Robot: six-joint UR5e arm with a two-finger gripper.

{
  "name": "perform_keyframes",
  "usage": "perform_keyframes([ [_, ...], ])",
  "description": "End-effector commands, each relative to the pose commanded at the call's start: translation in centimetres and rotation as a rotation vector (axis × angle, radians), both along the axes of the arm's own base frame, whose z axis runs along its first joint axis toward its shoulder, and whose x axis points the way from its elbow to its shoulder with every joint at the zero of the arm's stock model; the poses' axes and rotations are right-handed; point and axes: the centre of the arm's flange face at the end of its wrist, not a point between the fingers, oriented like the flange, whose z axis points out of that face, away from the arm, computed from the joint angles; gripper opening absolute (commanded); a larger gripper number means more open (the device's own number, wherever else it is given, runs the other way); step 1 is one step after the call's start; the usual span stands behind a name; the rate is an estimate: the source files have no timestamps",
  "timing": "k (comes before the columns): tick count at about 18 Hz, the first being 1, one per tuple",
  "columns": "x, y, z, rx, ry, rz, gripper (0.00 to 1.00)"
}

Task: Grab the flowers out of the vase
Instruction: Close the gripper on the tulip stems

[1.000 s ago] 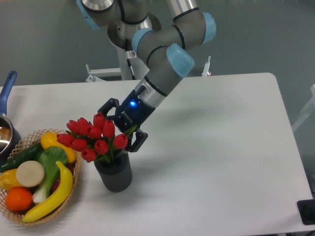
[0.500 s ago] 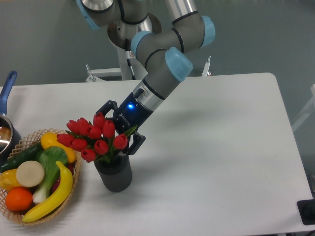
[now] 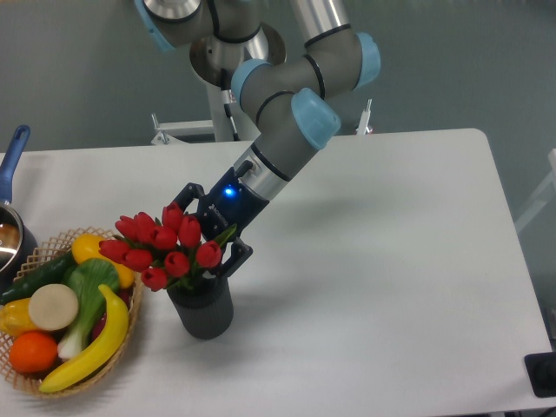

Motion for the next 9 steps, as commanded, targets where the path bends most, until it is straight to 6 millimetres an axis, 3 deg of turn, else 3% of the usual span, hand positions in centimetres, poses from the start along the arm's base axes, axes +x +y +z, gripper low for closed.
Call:
perform_keyframes([
  [5,0.03,-0.01,0.08,-0.001,-0.005,0.003,0.48],
  [9,-0.06,-0.05,0.23,0.0,-0.004,0.005,0.45],
])
